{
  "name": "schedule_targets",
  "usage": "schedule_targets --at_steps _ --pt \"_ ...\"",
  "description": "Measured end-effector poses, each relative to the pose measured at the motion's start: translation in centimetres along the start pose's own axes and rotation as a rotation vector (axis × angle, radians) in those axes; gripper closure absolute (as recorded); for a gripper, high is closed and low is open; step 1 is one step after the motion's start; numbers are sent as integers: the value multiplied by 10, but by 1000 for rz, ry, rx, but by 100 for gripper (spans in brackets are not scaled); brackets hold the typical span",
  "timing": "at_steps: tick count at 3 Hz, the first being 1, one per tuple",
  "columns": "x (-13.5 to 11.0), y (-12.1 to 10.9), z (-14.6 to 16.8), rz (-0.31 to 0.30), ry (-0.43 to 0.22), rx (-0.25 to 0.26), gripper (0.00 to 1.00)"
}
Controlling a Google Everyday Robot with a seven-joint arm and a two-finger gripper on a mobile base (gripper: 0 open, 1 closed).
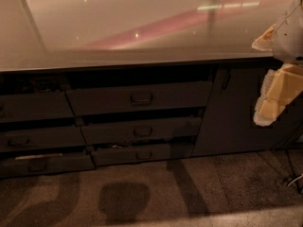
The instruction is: Open top drawer
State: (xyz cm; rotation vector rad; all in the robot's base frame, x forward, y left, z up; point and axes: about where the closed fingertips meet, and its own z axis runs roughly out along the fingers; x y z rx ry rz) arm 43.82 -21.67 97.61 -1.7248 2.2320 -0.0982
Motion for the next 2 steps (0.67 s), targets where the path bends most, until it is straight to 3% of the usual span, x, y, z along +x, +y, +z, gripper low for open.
schedule_targets --at_steps 2 --pt "-6 -13 14 1 14 -28 0"
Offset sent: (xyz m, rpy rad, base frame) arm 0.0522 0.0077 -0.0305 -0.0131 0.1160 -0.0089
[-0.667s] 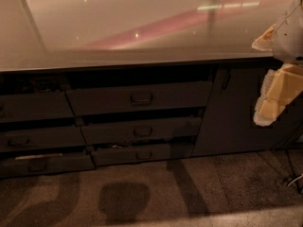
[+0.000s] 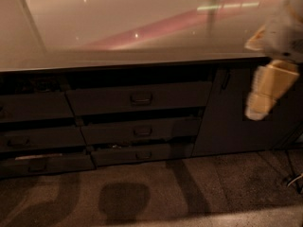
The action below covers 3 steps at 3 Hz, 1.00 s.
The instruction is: Open top drawer
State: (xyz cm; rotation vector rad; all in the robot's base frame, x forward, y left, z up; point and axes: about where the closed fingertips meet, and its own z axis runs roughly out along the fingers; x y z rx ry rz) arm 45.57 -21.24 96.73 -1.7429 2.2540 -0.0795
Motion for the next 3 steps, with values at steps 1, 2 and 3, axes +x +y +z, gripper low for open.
schedule_targets --at_steps 1,2,3 --pt "-19 -28 36 -20 22 -68 0" --pt "-65 -44 77 -100 57 -115 0" --pt "-67 -46 78 -101 52 -107 0"
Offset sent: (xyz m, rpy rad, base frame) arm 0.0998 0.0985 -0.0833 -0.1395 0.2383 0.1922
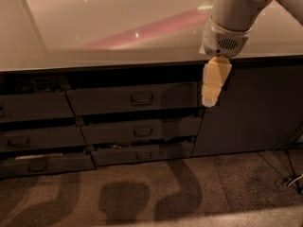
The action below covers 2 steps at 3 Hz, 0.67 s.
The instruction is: Open top drawer
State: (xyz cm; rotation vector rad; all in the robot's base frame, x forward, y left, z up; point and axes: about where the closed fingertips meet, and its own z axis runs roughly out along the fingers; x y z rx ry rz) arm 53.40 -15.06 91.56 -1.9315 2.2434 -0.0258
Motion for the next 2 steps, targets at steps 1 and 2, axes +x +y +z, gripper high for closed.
schedule_targets --at_steps 1,2 --pt "0 0 -3 -67 1 1 0" --pt "-14 1 -3 -249 42 -40 0"
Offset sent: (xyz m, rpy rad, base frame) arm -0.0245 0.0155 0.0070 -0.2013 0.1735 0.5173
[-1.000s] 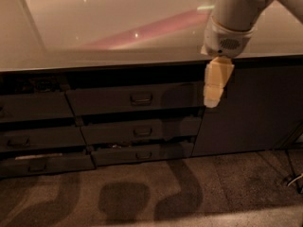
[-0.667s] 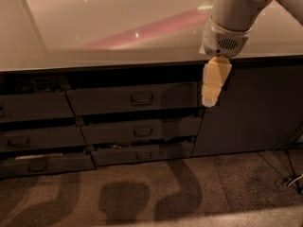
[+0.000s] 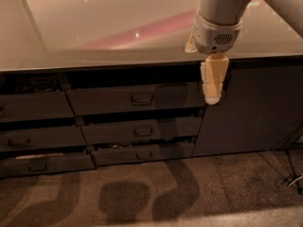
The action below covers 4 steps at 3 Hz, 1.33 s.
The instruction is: Open top drawer
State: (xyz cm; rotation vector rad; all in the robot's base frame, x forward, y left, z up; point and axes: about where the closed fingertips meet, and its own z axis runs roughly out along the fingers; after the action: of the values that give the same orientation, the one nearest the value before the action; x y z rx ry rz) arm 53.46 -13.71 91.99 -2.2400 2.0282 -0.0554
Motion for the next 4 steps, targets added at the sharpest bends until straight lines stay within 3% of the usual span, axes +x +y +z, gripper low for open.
schedule_targets --at_steps 1,2,4 --pt "-11 -4 0 -120 31 -18 0" --pt "-15 -12 1 -122 18 15 0" --pt "-9 -13 10 -157 23 130 0"
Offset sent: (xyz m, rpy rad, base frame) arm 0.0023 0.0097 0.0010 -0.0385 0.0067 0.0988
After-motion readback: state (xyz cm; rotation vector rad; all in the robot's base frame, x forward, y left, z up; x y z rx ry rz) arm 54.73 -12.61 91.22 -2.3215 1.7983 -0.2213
